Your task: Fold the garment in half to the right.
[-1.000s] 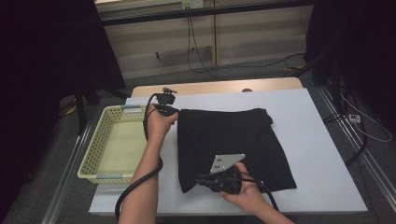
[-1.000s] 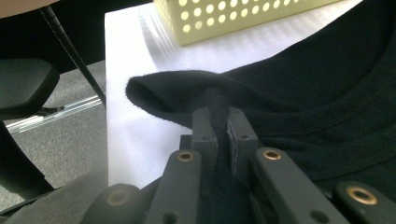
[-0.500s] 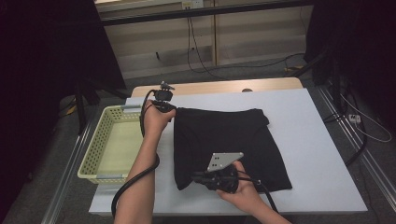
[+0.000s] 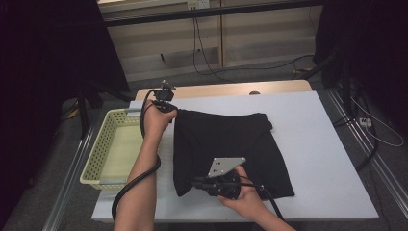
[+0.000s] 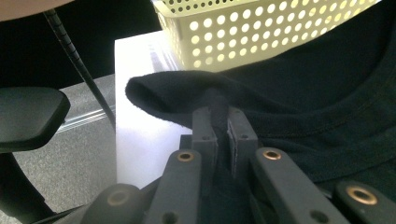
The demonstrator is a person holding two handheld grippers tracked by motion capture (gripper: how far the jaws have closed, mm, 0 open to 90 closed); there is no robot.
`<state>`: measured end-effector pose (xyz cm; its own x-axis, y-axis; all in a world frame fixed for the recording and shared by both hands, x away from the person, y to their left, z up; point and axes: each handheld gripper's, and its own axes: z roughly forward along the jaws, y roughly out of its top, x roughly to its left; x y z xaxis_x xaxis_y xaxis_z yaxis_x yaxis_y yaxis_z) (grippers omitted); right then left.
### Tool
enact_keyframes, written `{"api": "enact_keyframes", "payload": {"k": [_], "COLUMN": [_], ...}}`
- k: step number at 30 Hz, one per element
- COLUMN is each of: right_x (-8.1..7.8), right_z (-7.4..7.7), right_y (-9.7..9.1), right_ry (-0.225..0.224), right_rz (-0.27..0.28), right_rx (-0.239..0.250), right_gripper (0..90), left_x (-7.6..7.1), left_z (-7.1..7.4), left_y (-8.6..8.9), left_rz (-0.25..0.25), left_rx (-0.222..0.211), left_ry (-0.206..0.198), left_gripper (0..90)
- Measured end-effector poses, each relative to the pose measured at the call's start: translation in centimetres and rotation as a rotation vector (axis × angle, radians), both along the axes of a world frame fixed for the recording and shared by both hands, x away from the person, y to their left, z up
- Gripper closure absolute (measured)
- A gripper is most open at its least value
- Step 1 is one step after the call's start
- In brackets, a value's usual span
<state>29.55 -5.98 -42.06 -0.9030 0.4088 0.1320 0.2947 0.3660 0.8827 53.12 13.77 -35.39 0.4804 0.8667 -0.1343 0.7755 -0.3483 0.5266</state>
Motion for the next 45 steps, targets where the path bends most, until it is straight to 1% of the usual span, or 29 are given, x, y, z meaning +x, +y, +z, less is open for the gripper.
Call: {"api": "enact_keyframes", "payload": {"k": [2,4,6,7,8,10,13,14,18,19,20,22,23,25,26,27,28,30,35,40,45], "right_x": [0.0,0.0,0.0,0.0,0.0,0.0,0.1,0.1,0.2,0.3,0.3,0.3,0.3,0.3,0.3,0.4,0.4,0.4,0.4,0.4,0.4], "right_z": [0.1,0.2,0.3,0.3,0.3,0.3,0.2,0.2,0.4,0.5,0.5,0.6,0.6,0.7,0.8,0.8,0.9,0.9,1.0,1.2,1.4], "right_y": [0.1,0.1,0.2,0.3,0.4,0.5,0.8,0.9,1.0,1.1,1.1,1.2,1.2,1.3,1.3,1.4,1.4,1.5,1.7,1.9,2.1], "right_ry": [-0.001,0.001,-0.004,-0.003,-0.003,-0.004,-0.002,-0.003,-0.001,-0.004,-0.003,-0.005,-0.006,-0.004,-0.006,-0.008,-0.009,-0.01,-0.013,-0.019,-0.023], "right_rz": [0.002,0.0,0.003,0.003,0.004,0.006,0.012,0.015,0.017,0.017,0.017,0.018,0.019,0.019,0.019,0.02,0.021,0.024,0.025,0.028,0.026], "right_rx": [0.004,0.01,0.012,0.014,0.017,0.02,0.022,0.023,0.028,0.028,0.028,0.027,0.028,0.029,0.029,0.028,0.028,0.029,0.033,0.034,0.036], "right_gripper": [84.8,84.7,84.7,84.7,84.8,84.7,84.7,84.7,84.7,84.7,84.7,84.7,84.7,84.7,84.7,84.7,84.7,84.7,84.7,84.7,84.7], "left_x": [0.0,0.1,0.0,0.0,0.0,0.1,0.1,0.1,0.3,0.3,0.3,0.3,0.4,0.4,0.4,0.4,0.4,0.5,0.5,0.5,0.6], "left_z": [0.2,0.3,0.4,0.5,0.6,0.8,1.0,1.1,1.3,1.3,1.3,1.3,1.4,1.5,1.5,1.6,1.7,1.8,2.2,2.4,2.6], "left_y": [0.1,0.2,0.3,0.3,0.4,0.5,0.6,0.7,0.9,0.8,0.9,1.0,1.1,1.2,1.2,1.2,1.3,1.4,1.6,1.8,1.9], "left_rz": [0.006,0.007,0.014,0.014,0.012,0.01,0.021,0.014,0.014,0.02,0.013,0.019,0.012,0.014,0.023,0.025,0.017,0.018,0.03,0.031,0.03], "left_rx": [-0.003,0.005,0.003,0.004,0.011,0.013,0.018,0.022,0.032,0.025,0.028,0.027,0.028,0.031,0.02,0.019,0.024,0.022,0.017,0.029,0.041], "left_ry": [0.0,0.002,-0.002,0.004,-0.001,0.003,0.002,0.008,0.009,0.011,0.011,0.015,0.016,0.019,0.022,0.024,0.024,0.025,0.028,0.029,0.043], "left_gripper": [86.6,86.6,86.6,86.6,86.6,86.6,86.6,86.6,86.6,86.6,86.6,86.6,86.6,86.6,86.6,86.6,86.6,86.6,86.6,86.7,86.6]}}
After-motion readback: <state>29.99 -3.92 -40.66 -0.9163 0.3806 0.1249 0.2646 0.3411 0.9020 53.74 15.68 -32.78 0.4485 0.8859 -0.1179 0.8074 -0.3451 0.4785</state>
